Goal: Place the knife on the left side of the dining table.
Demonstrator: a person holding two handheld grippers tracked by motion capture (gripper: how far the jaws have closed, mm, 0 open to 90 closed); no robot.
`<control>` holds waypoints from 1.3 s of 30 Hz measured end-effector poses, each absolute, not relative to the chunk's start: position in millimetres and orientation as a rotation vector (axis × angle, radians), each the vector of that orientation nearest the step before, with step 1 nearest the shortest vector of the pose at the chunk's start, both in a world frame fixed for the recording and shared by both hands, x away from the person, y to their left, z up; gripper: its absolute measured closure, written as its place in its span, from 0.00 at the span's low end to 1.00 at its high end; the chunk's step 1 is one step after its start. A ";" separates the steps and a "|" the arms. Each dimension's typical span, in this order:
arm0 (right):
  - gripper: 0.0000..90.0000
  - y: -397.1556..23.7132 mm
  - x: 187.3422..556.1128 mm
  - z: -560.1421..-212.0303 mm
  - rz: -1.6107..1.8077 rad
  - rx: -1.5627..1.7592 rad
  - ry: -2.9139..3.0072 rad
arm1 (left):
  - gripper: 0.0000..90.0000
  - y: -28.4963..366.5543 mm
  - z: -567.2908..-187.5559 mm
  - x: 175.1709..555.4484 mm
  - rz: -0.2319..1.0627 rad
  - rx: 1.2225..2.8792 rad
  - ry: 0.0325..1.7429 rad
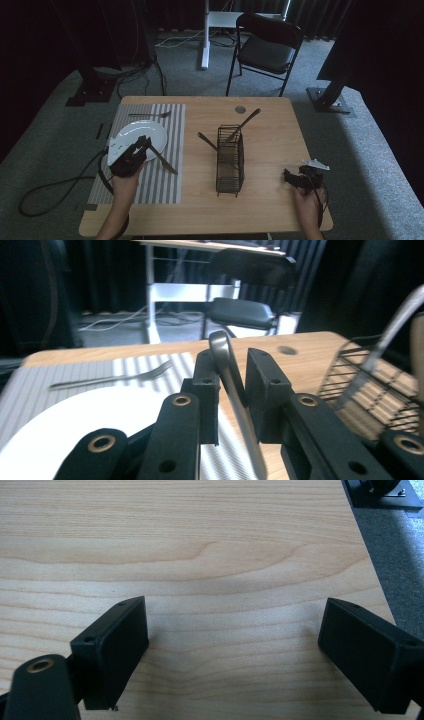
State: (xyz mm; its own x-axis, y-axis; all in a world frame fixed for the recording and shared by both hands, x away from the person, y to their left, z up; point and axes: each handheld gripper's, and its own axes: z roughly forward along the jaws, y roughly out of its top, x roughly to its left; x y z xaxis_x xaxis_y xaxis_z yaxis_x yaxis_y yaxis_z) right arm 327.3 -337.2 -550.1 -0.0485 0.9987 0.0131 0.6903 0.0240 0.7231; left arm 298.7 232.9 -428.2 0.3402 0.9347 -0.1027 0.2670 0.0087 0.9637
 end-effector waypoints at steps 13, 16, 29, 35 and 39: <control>0.13 -337.3 327.7 -550.0 0.779 1.717 1.793 | 0.77 270.2 -452.0 296.1 0.773 1.411 1.263; 0.13 -337.3 327.7 -550.1 0.779 1.717 1.793 | 0.76 278.1 -456.2 297.0 0.782 1.406 1.290; 0.13 -337.2 327.7 -550.0 0.779 1.717 1.792 | 0.68 312.5 -486.2 301.9 0.669 1.417 1.388; 0.13 -337.2 327.7 -550.0 0.779 1.717 1.793 | 0.65 322.4 -498.2 304.4 0.634 1.417 1.418; 0.13 -337.2 327.7 -550.1 0.779 1.717 1.792 | 0.63 329.3 -509.3 306.1 0.642 1.439 1.456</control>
